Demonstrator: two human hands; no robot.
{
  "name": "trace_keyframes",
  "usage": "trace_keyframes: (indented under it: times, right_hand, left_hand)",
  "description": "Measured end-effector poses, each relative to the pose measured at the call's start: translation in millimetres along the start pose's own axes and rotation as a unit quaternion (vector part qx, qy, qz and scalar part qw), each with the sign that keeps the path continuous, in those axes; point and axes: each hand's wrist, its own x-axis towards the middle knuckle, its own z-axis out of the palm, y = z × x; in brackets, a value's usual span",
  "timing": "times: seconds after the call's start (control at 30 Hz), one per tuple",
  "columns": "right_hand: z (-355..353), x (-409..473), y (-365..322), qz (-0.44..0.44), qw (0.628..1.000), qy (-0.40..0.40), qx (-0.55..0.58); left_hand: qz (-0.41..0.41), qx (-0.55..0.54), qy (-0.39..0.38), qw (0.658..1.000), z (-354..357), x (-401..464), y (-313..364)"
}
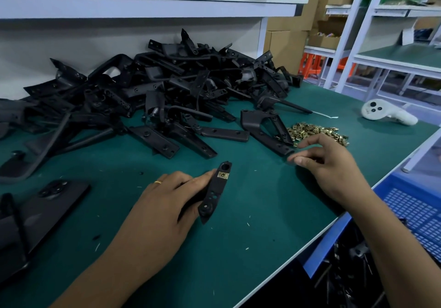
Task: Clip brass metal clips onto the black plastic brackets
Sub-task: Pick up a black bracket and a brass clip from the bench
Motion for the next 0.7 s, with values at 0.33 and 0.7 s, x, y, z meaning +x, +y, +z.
trace_keyframes:
  times: [0.33,0.7]
  right_hand:
    - [-0.4,-3.4,-7.7,-0.036,0.998,-0.039,-0.042]
    - [-1.0,-4.8,-4.5,-0.062,0.997,-0.018,-0.042]
  left_hand:
    - [-0.001,0.001,0.005,1.000,1.6,0.2,-0.9]
    - [0.002,0.000,0.006,1.000,1.6,1.5,-1.5]
